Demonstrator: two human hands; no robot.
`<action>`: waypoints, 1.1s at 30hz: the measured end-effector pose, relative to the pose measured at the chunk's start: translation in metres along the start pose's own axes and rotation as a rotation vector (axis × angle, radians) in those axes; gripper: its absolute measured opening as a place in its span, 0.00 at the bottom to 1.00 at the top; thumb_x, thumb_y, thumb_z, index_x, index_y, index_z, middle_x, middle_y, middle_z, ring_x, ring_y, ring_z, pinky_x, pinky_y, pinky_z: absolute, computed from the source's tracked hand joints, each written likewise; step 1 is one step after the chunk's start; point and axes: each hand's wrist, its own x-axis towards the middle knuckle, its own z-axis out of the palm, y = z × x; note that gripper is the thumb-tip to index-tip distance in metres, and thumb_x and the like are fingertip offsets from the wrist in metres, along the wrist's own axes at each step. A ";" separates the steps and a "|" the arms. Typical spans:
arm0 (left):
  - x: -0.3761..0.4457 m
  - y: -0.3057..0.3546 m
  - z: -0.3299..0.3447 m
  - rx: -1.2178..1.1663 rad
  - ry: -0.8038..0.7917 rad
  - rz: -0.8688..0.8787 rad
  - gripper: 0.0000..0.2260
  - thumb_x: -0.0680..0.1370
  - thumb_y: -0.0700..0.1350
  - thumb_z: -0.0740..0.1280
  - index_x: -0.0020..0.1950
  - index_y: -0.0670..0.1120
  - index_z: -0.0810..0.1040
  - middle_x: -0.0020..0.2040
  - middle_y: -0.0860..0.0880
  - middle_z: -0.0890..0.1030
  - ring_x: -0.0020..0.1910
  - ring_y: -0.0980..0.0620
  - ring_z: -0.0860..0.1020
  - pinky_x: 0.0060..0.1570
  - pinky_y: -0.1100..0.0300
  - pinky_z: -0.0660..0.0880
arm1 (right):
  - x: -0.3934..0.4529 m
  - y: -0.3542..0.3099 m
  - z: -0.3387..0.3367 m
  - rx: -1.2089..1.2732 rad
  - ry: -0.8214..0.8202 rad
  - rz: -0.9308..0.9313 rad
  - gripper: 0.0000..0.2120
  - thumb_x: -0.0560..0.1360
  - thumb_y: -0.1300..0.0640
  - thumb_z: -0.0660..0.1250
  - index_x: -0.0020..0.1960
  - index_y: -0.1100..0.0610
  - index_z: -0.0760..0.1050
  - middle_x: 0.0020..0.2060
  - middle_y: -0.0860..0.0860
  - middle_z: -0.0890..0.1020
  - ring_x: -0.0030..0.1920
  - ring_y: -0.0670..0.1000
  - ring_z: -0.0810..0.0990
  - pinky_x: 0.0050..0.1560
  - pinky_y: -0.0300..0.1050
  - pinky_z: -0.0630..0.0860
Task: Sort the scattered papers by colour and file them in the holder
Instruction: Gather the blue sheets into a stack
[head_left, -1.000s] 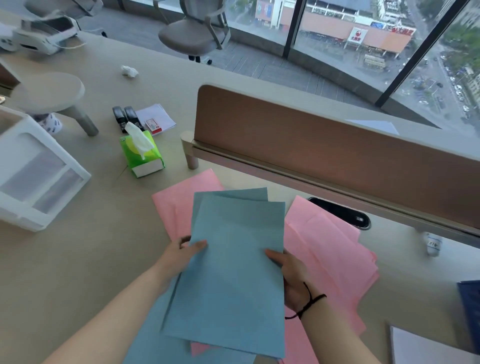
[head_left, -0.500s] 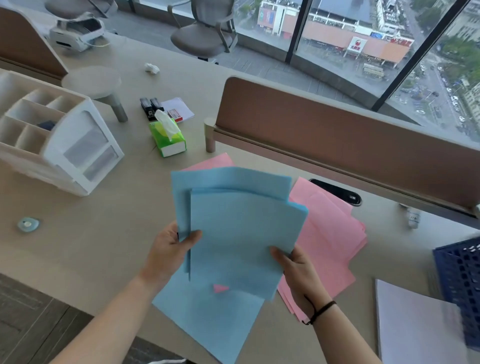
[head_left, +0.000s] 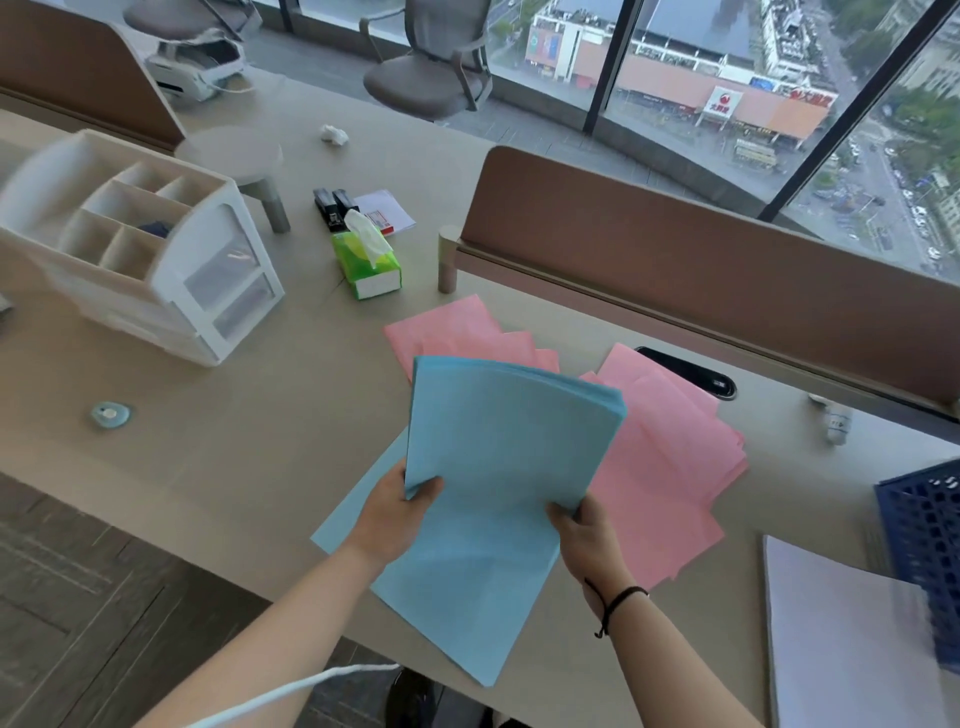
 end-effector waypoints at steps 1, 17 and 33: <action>-0.002 -0.005 -0.004 -0.028 0.011 -0.030 0.11 0.81 0.43 0.65 0.59 0.58 0.79 0.55 0.62 0.83 0.56 0.63 0.80 0.57 0.61 0.74 | 0.000 -0.003 0.002 -0.017 -0.007 -0.002 0.12 0.79 0.64 0.62 0.56 0.52 0.80 0.52 0.47 0.86 0.55 0.53 0.84 0.58 0.57 0.80; -0.062 -0.091 0.012 -0.508 0.192 -0.785 0.10 0.78 0.46 0.69 0.58 0.48 0.77 0.56 0.48 0.83 0.57 0.44 0.80 0.59 0.45 0.76 | 0.041 -0.017 0.061 -0.768 -0.274 0.077 0.08 0.77 0.60 0.58 0.51 0.49 0.72 0.41 0.53 0.80 0.32 0.53 0.75 0.33 0.42 0.69; -0.075 -0.112 -0.064 0.135 0.511 -0.683 0.10 0.76 0.56 0.66 0.44 0.51 0.79 0.44 0.50 0.82 0.45 0.47 0.80 0.45 0.53 0.77 | 0.005 0.034 0.117 -0.592 -0.380 0.193 0.08 0.78 0.61 0.60 0.56 0.56 0.72 0.46 0.52 0.80 0.41 0.54 0.77 0.42 0.44 0.74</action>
